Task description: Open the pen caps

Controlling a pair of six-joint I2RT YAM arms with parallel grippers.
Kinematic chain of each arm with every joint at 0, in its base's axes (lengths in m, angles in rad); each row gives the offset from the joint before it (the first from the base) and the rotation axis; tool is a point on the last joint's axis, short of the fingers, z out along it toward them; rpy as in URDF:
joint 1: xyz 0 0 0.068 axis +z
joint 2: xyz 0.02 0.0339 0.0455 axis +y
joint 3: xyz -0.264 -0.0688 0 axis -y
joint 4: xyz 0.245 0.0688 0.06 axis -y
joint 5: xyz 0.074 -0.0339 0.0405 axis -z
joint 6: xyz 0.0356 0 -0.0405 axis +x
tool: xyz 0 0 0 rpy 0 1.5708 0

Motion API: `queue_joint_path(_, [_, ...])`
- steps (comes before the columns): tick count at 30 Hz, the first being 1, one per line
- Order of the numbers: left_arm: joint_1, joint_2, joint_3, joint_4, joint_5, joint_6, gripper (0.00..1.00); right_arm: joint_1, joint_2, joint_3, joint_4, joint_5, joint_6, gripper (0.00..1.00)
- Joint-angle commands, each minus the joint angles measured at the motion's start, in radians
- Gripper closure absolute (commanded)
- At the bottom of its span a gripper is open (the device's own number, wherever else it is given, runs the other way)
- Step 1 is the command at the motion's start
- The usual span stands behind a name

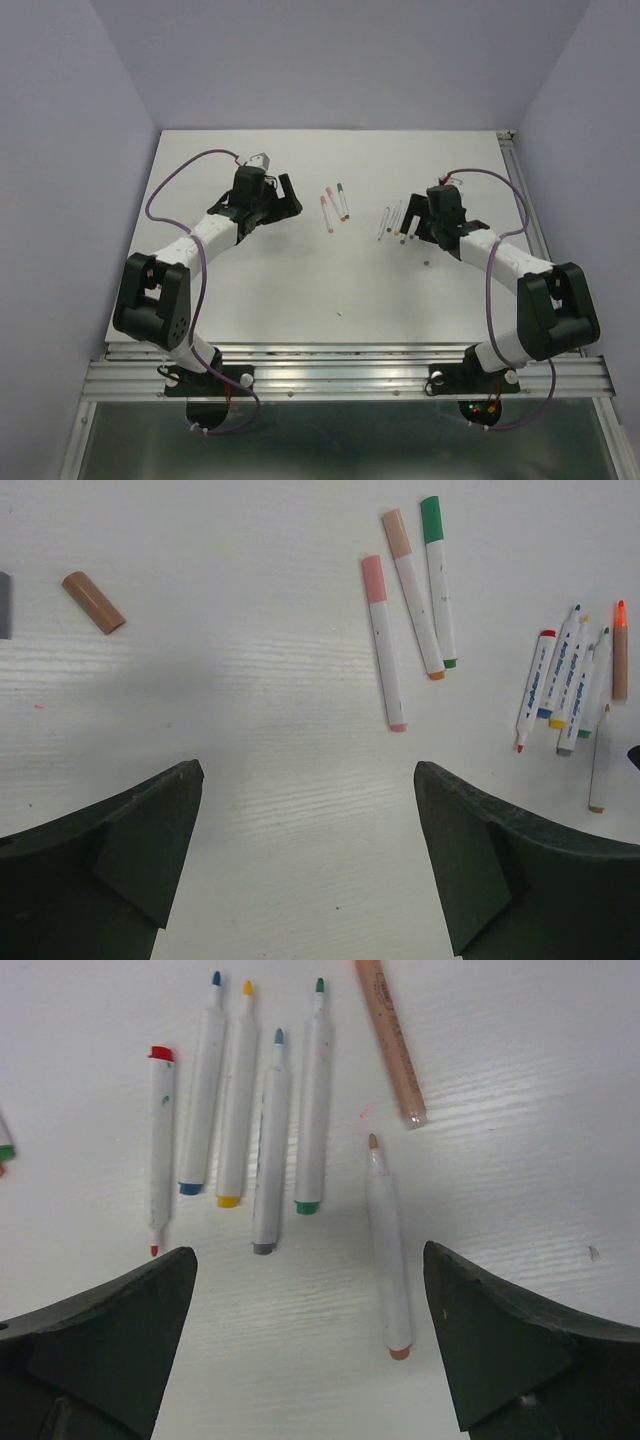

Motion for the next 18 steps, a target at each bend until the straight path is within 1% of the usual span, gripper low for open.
queue_joint_path(1, [-0.005,-0.056,0.004,0.005,-0.023,0.013,0.01,0.049,-0.074,0.040,0.027,-0.043,-0.034,0.00])
queue_joint_path(3, [-0.005,-0.067,-0.001,0.005,-0.025,0.013,0.01,0.089,-0.076,0.049,0.044,-0.044,-0.053,0.00])
queue_joint_path(4, [-0.005,-0.071,-0.006,0.005,-0.028,0.011,0.01,0.143,-0.066,0.074,0.051,-0.040,-0.070,0.00])
queue_joint_path(6, [-0.005,-0.076,-0.013,0.008,-0.036,0.010,0.01,0.200,-0.039,0.114,0.052,-0.018,-0.090,0.00])
queue_joint_path(9, [-0.005,-0.077,-0.036,0.008,-0.049,-0.001,0.01,0.290,0.045,0.201,0.055,0.003,-0.113,0.00])
queue_joint_path(10, [-0.002,-0.076,-0.048,0.009,-0.054,-0.011,0.01,0.324,0.100,0.229,0.061,0.005,-0.117,0.00])
queue_joint_path(13, [-0.001,-0.091,-0.064,0.016,-0.066,-0.021,0.01,0.362,0.183,0.333,0.071,-0.012,-0.117,0.00])
queue_joint_path(15, [0.005,-0.116,-0.076,0.019,-0.075,-0.027,0.01,0.404,0.271,0.397,0.050,0.025,-0.124,0.00])
queue_joint_path(16, [0.007,-0.126,-0.088,0.019,-0.079,-0.024,0.01,0.422,0.298,0.455,0.042,0.023,-0.134,0.00])
queue_joint_path(18, [0.019,-0.157,-0.102,0.019,-0.094,-0.022,0.01,0.430,0.387,0.513,0.038,0.008,-0.131,0.00])
